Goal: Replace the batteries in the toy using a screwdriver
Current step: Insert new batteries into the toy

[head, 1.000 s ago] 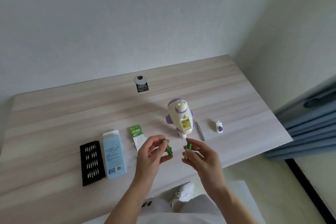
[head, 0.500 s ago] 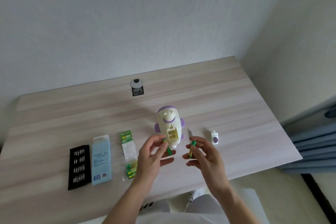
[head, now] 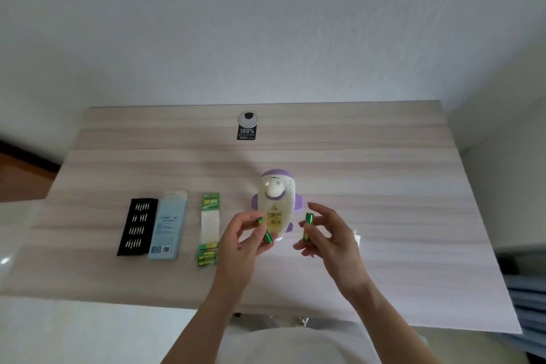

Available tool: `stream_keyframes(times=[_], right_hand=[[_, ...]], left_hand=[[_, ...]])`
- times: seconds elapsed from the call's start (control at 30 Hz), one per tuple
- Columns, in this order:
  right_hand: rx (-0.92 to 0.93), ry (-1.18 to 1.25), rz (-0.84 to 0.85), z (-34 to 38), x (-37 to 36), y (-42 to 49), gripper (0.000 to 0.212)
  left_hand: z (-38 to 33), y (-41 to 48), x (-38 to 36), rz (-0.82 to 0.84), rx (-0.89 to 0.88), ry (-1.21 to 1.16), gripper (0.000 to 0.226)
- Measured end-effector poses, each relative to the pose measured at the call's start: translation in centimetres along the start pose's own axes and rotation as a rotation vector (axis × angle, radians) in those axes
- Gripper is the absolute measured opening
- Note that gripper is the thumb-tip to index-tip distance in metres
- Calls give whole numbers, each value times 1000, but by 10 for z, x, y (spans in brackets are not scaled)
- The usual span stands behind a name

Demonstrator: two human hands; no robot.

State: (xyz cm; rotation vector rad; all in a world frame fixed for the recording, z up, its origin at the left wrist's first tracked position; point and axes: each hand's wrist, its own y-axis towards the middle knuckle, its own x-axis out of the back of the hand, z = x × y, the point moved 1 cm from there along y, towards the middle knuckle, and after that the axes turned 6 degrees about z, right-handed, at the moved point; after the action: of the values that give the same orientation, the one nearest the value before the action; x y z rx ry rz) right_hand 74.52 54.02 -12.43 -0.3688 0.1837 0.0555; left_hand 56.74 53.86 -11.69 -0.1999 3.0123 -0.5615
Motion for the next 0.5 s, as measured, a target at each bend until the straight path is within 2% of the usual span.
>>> stream_keyframes(times=[0.17,0.3,0.4,0.5], right_hand=[[5,-49,40,3,-2,9,16],[35,-110,19,10,-5,12,16],[79,-244,-22,11,-9,15,16],[123,-402,-58,6,-15,21,16]], left_hand=[[-1,6,6,-50,-15,48,21],[-5,9,9,-3,-65,81,15],[-8,16,13,59,-120,153,16],[-11,26,17,80,-182,296,28]])
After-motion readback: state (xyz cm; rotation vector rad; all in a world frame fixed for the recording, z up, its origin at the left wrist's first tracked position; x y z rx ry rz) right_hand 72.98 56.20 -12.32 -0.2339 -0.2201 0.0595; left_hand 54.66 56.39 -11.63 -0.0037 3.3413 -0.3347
